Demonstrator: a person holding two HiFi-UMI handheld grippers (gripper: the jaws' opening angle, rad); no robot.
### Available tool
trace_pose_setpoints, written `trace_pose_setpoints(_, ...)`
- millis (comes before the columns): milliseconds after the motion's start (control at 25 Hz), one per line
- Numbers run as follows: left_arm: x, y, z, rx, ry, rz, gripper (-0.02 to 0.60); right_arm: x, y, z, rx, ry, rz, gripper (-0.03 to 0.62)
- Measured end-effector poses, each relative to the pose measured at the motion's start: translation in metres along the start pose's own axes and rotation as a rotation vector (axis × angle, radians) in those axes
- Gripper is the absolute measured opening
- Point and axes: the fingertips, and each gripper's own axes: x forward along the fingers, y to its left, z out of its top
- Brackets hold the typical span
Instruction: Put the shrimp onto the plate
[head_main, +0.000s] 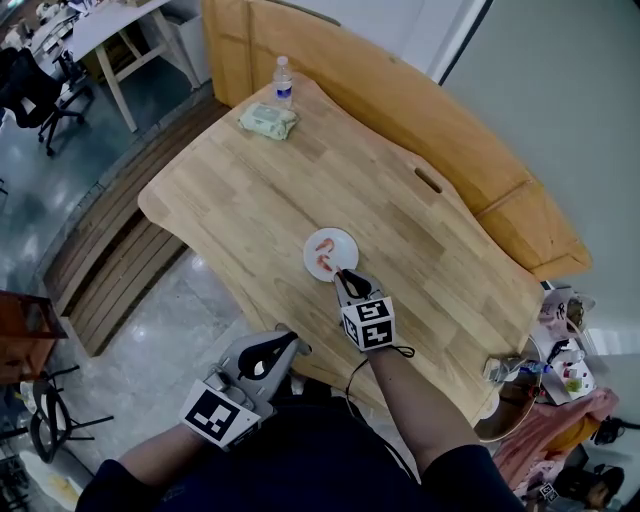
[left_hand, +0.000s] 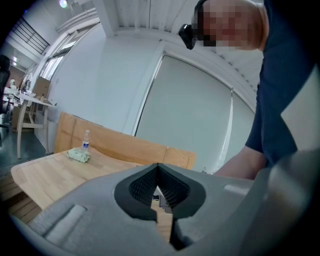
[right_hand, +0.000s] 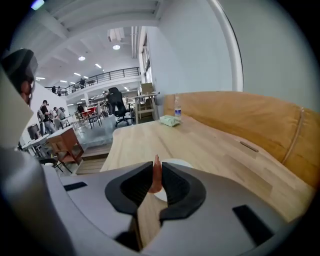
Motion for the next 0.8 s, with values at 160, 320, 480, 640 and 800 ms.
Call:
trace_pose_setpoints(160,0.001,0.003,0.002,0.007,-0.007,-0.002,0.005,0.023,-0.015,-0.013,-0.013,0.06,-0.02,0.062)
trace_pose_setpoints(320,0.001,0.011,0.002,0.002,0.0,0.019,0.005,0.044,-0.024,-0.021,-0.019,0.102,-0.028,0.063)
trace_pose_setpoints(480,-0.002,0.018,-0.01,-0.027,0.023,0.047,0.005,0.062,-0.031,-0.03,-0.005,0.138,-0.034,0.063)
trace_pose_setpoints(640,0.002,0.022,-0.005,-0.021,0.016,0.05,0.005,0.078,-0.039,-0.041,0.014,0.181,-0.041,0.061)
trace_pose_setpoints(800,0.008,0.025,-0.003,-0.021,0.01,0.055,0.005,0.092,-0.049,-0.052,-0.006,0.229,-0.046,0.063)
